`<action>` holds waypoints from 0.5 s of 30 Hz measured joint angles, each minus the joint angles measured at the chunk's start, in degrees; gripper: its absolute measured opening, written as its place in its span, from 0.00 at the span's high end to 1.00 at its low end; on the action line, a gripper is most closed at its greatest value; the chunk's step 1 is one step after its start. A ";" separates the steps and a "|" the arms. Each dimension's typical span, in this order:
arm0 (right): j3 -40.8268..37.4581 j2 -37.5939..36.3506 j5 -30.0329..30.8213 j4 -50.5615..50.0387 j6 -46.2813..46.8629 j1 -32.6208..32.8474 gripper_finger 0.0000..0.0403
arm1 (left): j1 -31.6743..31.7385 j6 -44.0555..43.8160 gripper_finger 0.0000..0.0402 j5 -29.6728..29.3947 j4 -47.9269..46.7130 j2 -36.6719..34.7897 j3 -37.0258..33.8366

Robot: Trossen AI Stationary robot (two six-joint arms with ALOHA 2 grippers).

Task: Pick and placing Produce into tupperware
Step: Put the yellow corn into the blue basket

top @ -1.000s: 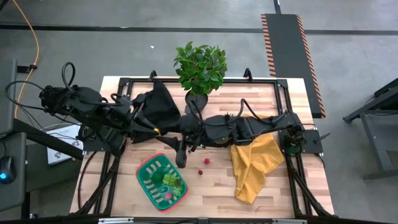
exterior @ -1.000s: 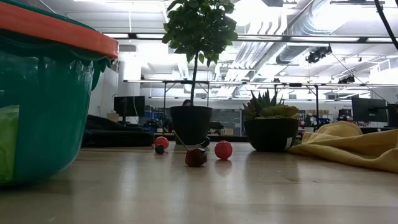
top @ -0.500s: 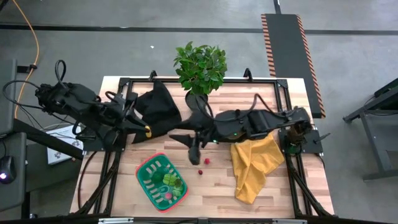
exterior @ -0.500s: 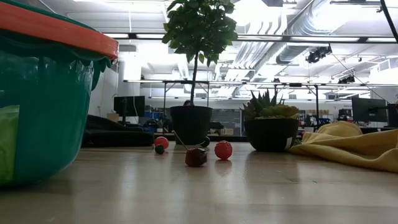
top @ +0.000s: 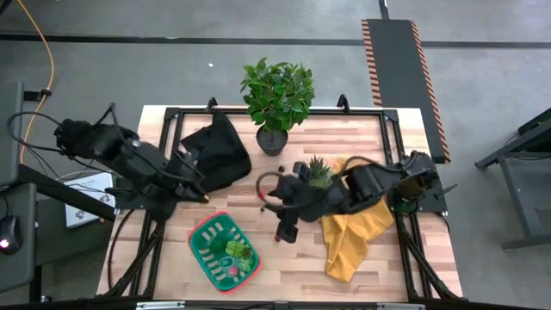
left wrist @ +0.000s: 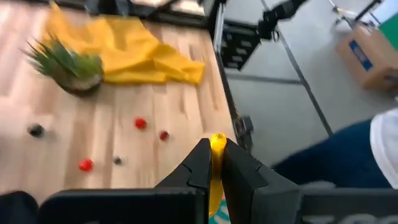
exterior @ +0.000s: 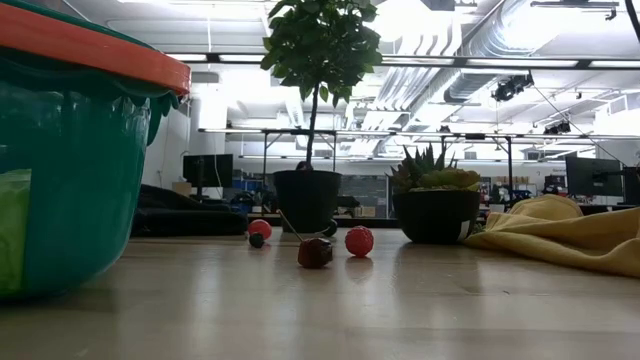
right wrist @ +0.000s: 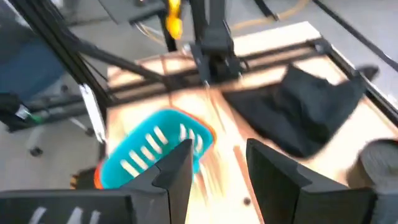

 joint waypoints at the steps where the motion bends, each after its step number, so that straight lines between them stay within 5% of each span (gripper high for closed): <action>1: -1.14 0.00 0.17 -0.26 1.00 0.27 0.65 | -0.02 -0.53 0.96 0.58 0.25 0.00 -1.53; 15: -16.64 -0.22 -0.11 1.88 12.57 3.00 0.65 | -0.04 -10.57 0.96 11.93 17.49 0.04 -27.41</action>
